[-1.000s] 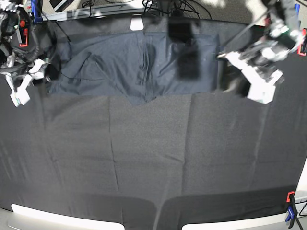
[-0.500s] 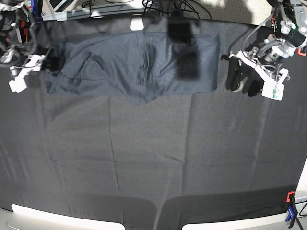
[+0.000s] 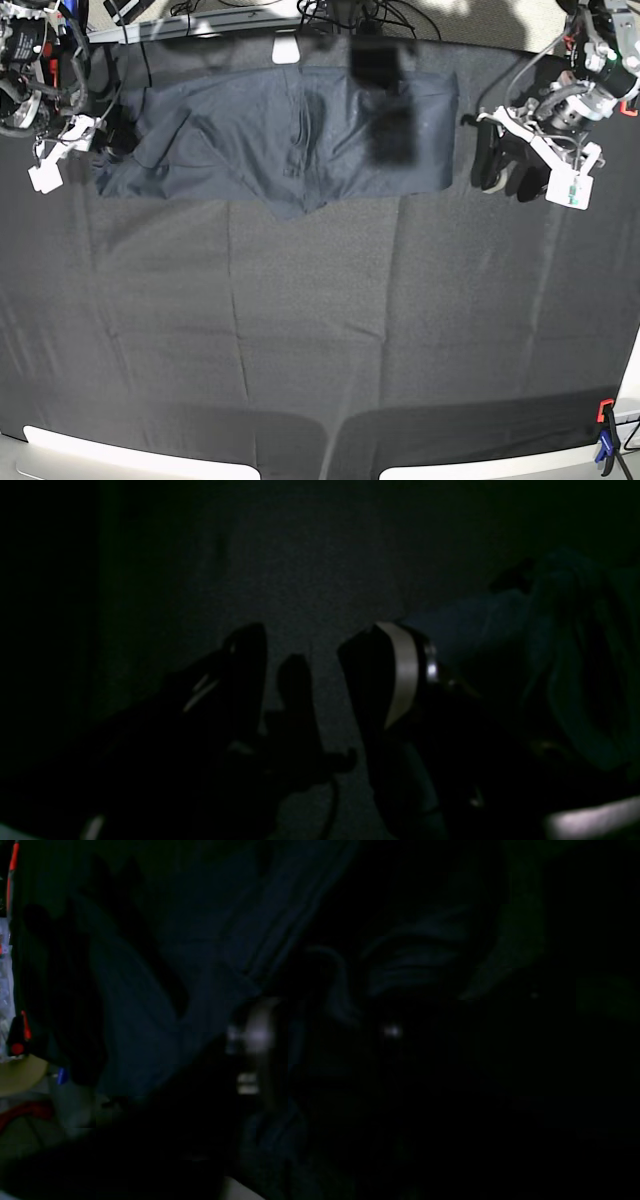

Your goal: Layout the t-shirt on the table in an organized manner, then fold the t-shirt properly

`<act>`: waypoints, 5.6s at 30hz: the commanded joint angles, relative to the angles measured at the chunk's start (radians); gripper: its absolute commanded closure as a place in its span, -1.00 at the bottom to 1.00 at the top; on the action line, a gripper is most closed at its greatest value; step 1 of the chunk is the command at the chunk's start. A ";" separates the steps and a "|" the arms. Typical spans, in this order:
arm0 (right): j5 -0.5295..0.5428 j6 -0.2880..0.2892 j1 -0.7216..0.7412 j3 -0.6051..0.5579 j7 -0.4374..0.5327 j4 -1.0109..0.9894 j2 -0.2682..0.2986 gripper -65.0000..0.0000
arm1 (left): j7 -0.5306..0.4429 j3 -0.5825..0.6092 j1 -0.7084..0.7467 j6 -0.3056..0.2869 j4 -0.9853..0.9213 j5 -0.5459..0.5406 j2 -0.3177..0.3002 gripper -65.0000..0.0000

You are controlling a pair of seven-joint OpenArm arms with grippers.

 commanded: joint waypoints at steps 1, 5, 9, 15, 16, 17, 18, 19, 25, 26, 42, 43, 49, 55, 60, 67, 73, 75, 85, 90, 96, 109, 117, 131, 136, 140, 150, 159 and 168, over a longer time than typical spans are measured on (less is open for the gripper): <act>0.028 0.009 0.012 0.006 0.031 0.013 0.021 0.75 | -0.026 -0.003 -0.004 -0.004 0.019 -0.013 -0.006 0.06; 0.015 0.009 0.042 0.009 0.043 0.013 0.023 1.00 | -0.026 -0.003 -0.004 -0.005 0.019 -0.010 -0.006 0.06; -0.063 0.009 0.093 0.030 0.039 0.013 0.034 1.00 | -0.026 -0.003 -0.004 -0.005 0.019 -0.009 -0.006 0.06; -0.024 0.009 0.113 0.037 0.006 0.054 0.054 1.00 | -0.026 -0.003 -0.004 -0.005 0.019 -0.009 -0.006 0.06; 0.003 0.009 0.110 0.037 0.006 0.074 0.052 1.00 | -0.026 -0.003 -0.004 -0.005 0.019 -0.009 -0.005 0.06; 0.032 0.009 0.108 0.037 0.006 0.101 0.047 1.00 | -0.026 -0.003 -0.004 -0.005 0.019 -0.009 -0.006 0.06; 0.057 0.009 0.104 0.037 0.006 0.134 0.040 1.00 | -0.026 -0.003 -0.004 -0.005 0.019 -0.009 -0.006 0.06; 0.078 0.009 0.099 0.037 0.006 0.175 0.030 1.00 | -0.026 -0.003 -0.004 -0.004 0.019 -0.009 -0.006 0.06; 0.118 0.009 0.089 0.031 0.006 0.495 -0.100 1.00 | -0.026 -0.003 -0.004 -0.004 0.019 -0.010 -0.005 0.06; 0.118 0.009 0.088 0.021 0.006 0.549 -0.124 1.00 | -0.026 -0.003 -0.004 -0.004 0.019 -0.010 -0.005 0.06; -0.215 -0.027 0.086 -0.629 0.042 0.776 -0.383 1.00 | -0.019 -0.005 -0.002 -0.004 0.019 -0.010 -0.006 0.06; -0.246 -0.037 0.086 -0.668 0.042 0.776 -0.392 1.00 | -0.019 -0.006 -0.002 -0.004 0.019 -0.010 -0.006 0.06; -0.430 -0.129 0.086 -0.845 0.092 0.773 -0.433 1.00 | -0.019 -0.008 -0.002 -0.003 0.019 -0.009 -0.006 0.06; -0.470 -0.146 0.086 -0.925 0.171 0.687 -0.483 1.00 | -0.019 -0.008 -0.002 -0.003 0.019 -0.009 -0.006 0.06; -0.436 -0.141 0.087 -1.017 0.219 0.619 -0.485 0.37 | -0.019 -0.008 -0.002 -0.003 0.019 0.039 -0.006 0.05; -0.309 -0.003 0.102 -1.102 0.221 0.619 -0.492 0.27 | -0.024 -0.099 -0.002 -0.003 0.019 0.076 -0.006 0.05; -0.310 -0.005 0.158 -1.052 0.217 0.624 -0.513 0.27 | -0.026 -0.246 -0.002 -0.001 0.019 -0.010 -0.006 0.06; -0.315 -0.005 0.173 -1.004 0.211 0.636 -0.513 0.27 | -0.024 -0.280 -0.002 -0.005 0.019 -0.098 -0.006 0.06; -0.411 -0.024 0.225 -0.529 0.139 0.683 -0.430 0.27 | 0.126 -0.251 -0.002 -0.110 0.019 -0.422 -0.005 0.06; -0.418 -0.024 0.226 -0.301 0.139 0.683 -0.300 0.27 | 0.201 -0.121 -0.001 -0.125 0.019 -0.441 -0.005 0.06; -0.414 -0.039 0.224 -0.135 0.141 0.682 -0.197 0.27 | 0.300 0.029 0.005 -0.132 0.021 -0.490 -0.006 0.06; -0.342 -0.045 0.224 -0.108 0.147 0.612 -0.178 0.27 | 0.297 -0.048 0.184 -0.174 0.023 -0.578 -0.004 0.06; -0.338 -0.045 0.224 -0.108 0.146 0.610 -0.178 0.27 | 0.266 -0.004 0.186 -0.177 0.023 -0.459 0.048 0.06; -0.338 -0.045 0.224 -0.108 0.147 0.610 -0.178 0.27 | 0.263 0.094 0.172 -0.214 0.023 -0.480 0.053 0.06; -0.334 -0.045 0.224 -0.108 0.147 0.610 -0.178 0.27 | 0.235 0.095 0.153 -0.214 0.023 -0.454 0.064 0.06; -0.332 -0.045 0.224 -0.108 0.146 0.610 -0.178 0.27 | 0.237 0.095 0.126 -0.200 0.023 -0.357 0.097 0.06; -0.332 -0.045 0.224 -0.108 0.142 0.610 -0.177 0.27 | 0.349 0.083 0.144 -0.196 0.023 -0.395 0.081 1.00; -0.332 -0.044 0.224 -0.108 0.147 0.610 -0.178 0.27 | 0.356 -0.086 0.243 -0.195 0.023 -0.392 0.000 1.00; -0.332 -0.044 0.224 -0.108 0.146 0.610 -0.178 0.27 | 0.357 -0.083 0.245 -0.195 0.023 -0.252 0.000 0.67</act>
